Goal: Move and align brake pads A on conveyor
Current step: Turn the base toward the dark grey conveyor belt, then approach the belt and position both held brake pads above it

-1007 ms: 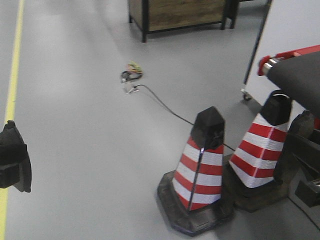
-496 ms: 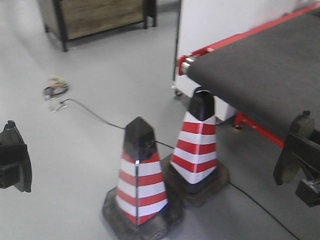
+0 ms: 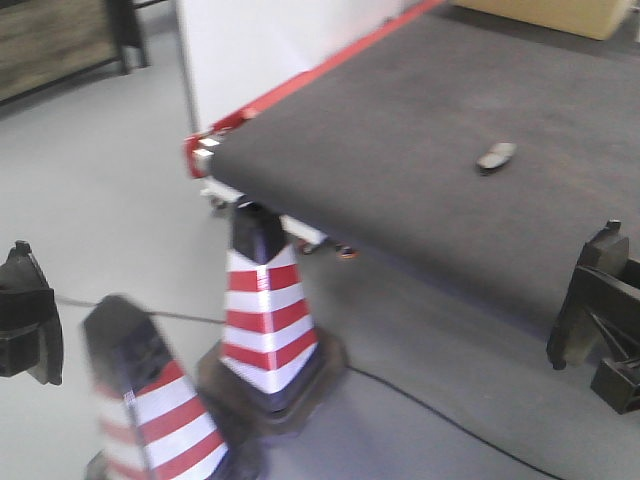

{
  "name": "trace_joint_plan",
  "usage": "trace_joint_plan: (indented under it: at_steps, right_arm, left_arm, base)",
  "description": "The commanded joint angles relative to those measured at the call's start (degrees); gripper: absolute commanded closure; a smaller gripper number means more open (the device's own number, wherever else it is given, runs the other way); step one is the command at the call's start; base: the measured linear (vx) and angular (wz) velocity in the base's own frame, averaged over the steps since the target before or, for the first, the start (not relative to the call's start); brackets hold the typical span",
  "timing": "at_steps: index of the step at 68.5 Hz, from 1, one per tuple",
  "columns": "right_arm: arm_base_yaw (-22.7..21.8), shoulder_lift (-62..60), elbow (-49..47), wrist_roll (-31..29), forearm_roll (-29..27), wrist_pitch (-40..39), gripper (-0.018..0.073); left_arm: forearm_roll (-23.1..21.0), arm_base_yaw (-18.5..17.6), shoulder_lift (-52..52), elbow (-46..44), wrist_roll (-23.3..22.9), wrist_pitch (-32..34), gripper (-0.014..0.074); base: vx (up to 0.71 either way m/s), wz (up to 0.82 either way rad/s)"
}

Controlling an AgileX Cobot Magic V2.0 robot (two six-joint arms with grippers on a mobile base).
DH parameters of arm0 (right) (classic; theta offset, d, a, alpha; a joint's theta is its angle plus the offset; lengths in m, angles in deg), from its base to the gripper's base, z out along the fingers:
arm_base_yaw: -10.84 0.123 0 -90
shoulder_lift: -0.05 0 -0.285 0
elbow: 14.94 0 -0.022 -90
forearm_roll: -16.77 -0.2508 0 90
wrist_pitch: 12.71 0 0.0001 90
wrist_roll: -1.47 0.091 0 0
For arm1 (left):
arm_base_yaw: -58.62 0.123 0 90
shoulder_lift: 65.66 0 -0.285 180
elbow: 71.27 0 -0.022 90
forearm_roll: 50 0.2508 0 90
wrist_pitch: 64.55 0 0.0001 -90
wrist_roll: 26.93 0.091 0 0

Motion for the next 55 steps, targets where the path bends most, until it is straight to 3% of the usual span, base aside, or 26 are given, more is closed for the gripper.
trace_joint_plan:
  at_steps: [1,55]
  right_arm:
    - [-0.16,-0.06,-1.79,-0.35,0.77,-5.62,0.0536]
    - [-0.16,-0.06,-1.79,-0.35,0.77,-5.62,0.0536]
  left_arm:
    - [0.84,-0.25,0.21,-1.55,-0.46,4.30,0.0540]
    - [0.84,-0.25,0.21,-1.55,-0.46,4.30,0.0540]
  base:
    - [0.21,-0.56]
    - [0.23,-0.45]
